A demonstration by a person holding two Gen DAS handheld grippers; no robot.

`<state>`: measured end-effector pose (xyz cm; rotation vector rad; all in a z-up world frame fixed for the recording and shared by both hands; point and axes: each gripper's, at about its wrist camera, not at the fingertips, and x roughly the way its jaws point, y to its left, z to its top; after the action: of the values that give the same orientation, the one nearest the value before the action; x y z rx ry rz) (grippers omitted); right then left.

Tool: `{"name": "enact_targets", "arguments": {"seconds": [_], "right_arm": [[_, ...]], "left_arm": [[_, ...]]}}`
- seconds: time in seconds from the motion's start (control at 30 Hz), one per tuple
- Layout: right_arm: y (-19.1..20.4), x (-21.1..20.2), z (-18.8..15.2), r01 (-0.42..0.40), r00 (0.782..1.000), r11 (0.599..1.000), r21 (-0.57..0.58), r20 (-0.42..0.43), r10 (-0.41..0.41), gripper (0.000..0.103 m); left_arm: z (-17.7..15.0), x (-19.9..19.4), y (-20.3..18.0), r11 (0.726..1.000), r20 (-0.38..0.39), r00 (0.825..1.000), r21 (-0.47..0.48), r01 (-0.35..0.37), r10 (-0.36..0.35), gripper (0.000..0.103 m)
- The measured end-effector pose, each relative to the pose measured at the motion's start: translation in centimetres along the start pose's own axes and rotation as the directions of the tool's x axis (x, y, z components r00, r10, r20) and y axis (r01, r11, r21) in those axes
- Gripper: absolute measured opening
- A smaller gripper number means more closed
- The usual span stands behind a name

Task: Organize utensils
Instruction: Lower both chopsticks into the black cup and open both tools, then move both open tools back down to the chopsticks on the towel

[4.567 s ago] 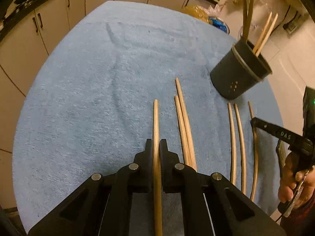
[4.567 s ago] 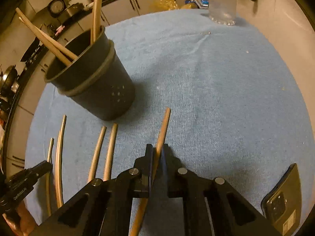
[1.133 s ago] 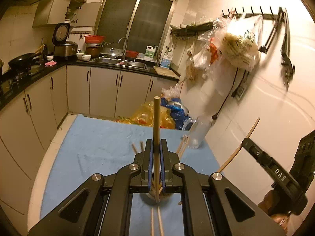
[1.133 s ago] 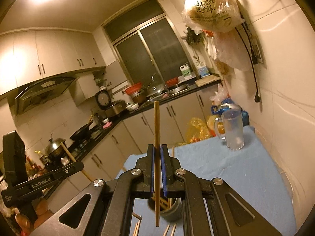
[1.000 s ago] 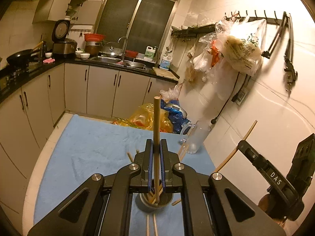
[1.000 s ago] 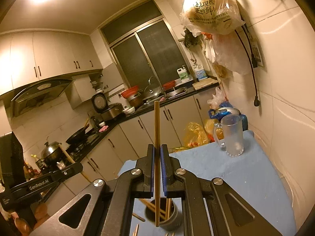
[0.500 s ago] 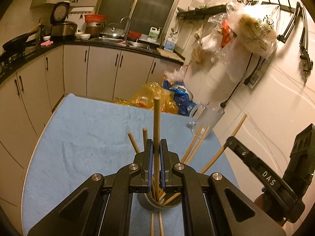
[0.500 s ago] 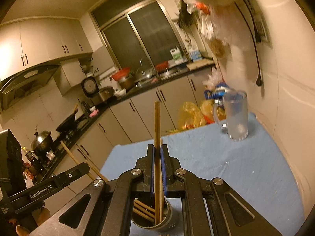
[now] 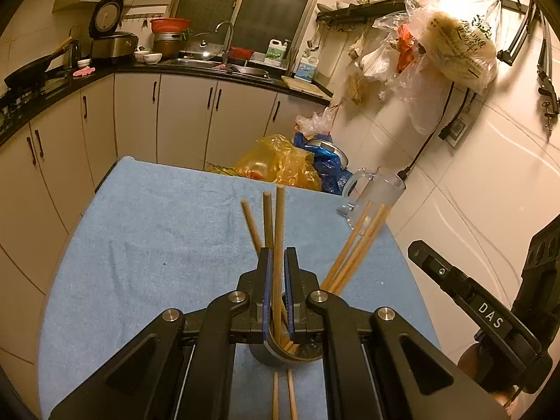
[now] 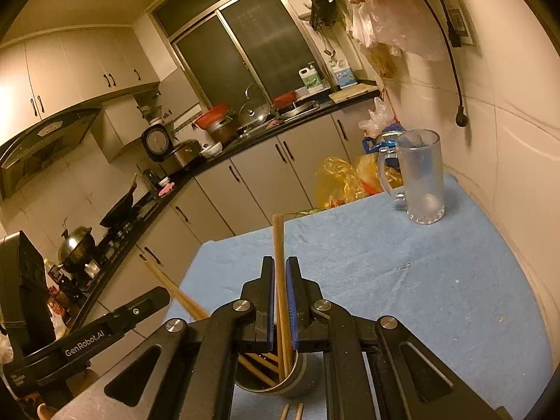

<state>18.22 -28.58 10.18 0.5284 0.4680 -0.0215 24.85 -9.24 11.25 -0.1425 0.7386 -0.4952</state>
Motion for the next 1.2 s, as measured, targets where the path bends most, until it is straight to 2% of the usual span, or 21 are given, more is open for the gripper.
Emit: {"name": "enact_targets", "arguments": {"seconds": [0.27, 0.33, 0.4, 0.43, 0.53, 0.7, 0.83, 0.97, 1.1, 1.2], "right_arm": [[0.0, -2.5, -1.4, -0.028, 1.000, 1.000, 0.003, 0.008, 0.028, 0.008], [-0.3, -3.1, -2.7, -0.032, 0.999, 0.999, 0.008, -0.003, 0.032, 0.008], [-0.5, -3.6, -4.2, -0.027, 1.000, 1.000, 0.009, -0.012, 0.028, 0.008], [-0.7, -3.7, -5.1, -0.025, 0.999, 1.000, 0.006, -0.022, 0.025, 0.008], [-1.1, -3.6, -8.4, -0.018, 0.998, 1.000, -0.002, -0.064, 0.018, 0.008], [-1.9, -2.9, -13.7, 0.000, 0.991, 1.000, -0.004, -0.131, -0.001, 0.008], [-2.5, -2.2, -17.1, -0.005, 0.978, 1.000, 0.017, -0.208, 0.009, 0.008], [-2.4, -2.1, -18.5, 0.000, 0.973, 1.000, 0.006, -0.232, 0.002, 0.008], [-1.4, -1.7, -19.3, -0.011, 0.963, 1.000, -0.026, -0.269, 0.004, 0.008], [-0.7, -1.3, -19.6, -0.010, 0.959, 0.998, -0.056, -0.283, -0.006, 0.015]], "left_arm": [[-1.3, -2.4, 0.4, 1.000, 0.028, 0.999, 0.004, -0.017, 0.017, 0.008], [-2.3, -3.2, 0.9, 1.000, 0.032, 0.999, 0.002, -0.025, 0.025, 0.012], [-3.6, -4.1, 1.8, 0.999, 0.044, 0.998, -0.009, -0.039, 0.040, 0.027], [-4.6, -4.5, 2.4, 0.998, 0.050, 0.997, -0.008, -0.059, 0.060, 0.028], [-7.7, -4.9, 3.8, 0.994, 0.041, 0.993, -0.012, -0.109, 0.109, 0.028], [-13.9, -5.0, 6.9, 0.987, -0.011, 0.988, -0.049, -0.152, 0.152, 0.028], [-18.0, -4.7, 8.8, 0.982, -0.045, 0.984, -0.061, -0.178, 0.175, 0.028], [-20.3, -4.1, 10.2, 0.980, -0.075, 0.984, -0.101, -0.169, 0.162, 0.028], [-21.4, -3.2, 10.3, 0.979, -0.097, 0.980, -0.093, -0.181, 0.172, 0.028], [-21.3, -3.1, 10.4, 0.983, -0.099, 0.985, -0.096, -0.154, 0.144, 0.028]]}}
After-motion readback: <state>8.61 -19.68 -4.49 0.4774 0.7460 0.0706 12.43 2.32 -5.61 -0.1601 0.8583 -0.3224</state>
